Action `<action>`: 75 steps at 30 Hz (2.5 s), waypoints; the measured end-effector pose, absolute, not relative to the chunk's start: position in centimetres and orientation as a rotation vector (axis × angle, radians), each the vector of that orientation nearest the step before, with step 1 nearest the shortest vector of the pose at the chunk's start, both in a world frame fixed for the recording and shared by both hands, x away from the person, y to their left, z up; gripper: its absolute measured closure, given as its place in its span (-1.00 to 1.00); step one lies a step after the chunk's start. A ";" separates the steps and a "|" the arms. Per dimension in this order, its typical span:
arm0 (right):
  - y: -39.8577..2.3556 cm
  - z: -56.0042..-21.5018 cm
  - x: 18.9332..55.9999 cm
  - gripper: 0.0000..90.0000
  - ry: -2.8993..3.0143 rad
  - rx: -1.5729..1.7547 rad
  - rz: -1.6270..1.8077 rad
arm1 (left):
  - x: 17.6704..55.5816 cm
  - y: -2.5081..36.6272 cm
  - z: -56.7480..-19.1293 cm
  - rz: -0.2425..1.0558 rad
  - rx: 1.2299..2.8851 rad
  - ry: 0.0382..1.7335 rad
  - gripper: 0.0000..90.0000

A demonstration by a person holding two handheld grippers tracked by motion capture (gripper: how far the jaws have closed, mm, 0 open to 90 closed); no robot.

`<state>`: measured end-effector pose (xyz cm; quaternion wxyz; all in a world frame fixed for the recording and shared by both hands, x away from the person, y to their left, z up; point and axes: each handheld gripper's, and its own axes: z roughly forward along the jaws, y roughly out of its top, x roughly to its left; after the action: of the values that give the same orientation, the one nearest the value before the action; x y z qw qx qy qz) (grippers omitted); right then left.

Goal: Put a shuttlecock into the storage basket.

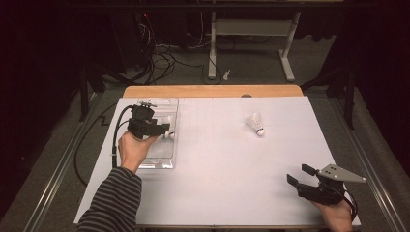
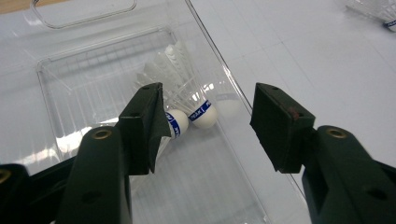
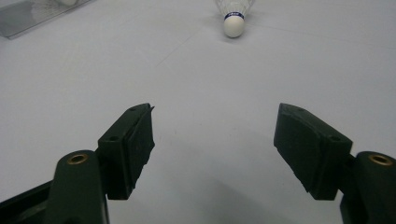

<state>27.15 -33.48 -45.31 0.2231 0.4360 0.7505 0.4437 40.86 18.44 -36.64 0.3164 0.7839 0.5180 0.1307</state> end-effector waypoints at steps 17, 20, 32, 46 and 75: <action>-33.5 -45.3 27.2 -0.35 2.071 1.204 1.225 | 39.2 18.9 -36.5 0.340 2.045 1.331 -0.10; -33.5 -45.3 27.2 -0.35 2.071 1.203 1.225 | 39.0 18.9 -36.4 0.341 2.042 1.324 -0.11; -33.5 -45.3 27.2 -0.36 2.071 1.204 1.226 | 37.7 19.0 -36.2 0.343 2.018 1.264 -0.10; -33.5 -45.3 27.2 -0.35 2.068 1.207 1.228 | 36.3 19.0 -36.3 0.362 2.004 1.216 -0.12; -33.5 -45.3 27.2 -0.36 2.070 1.206 1.227 | 34.1 19.9 -37.0 0.345 1.956 1.197 -0.16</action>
<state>27.20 -33.52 -45.30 0.2233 0.4367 0.7497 0.4444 34.09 19.92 -36.99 0.3998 0.7733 0.4730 0.1362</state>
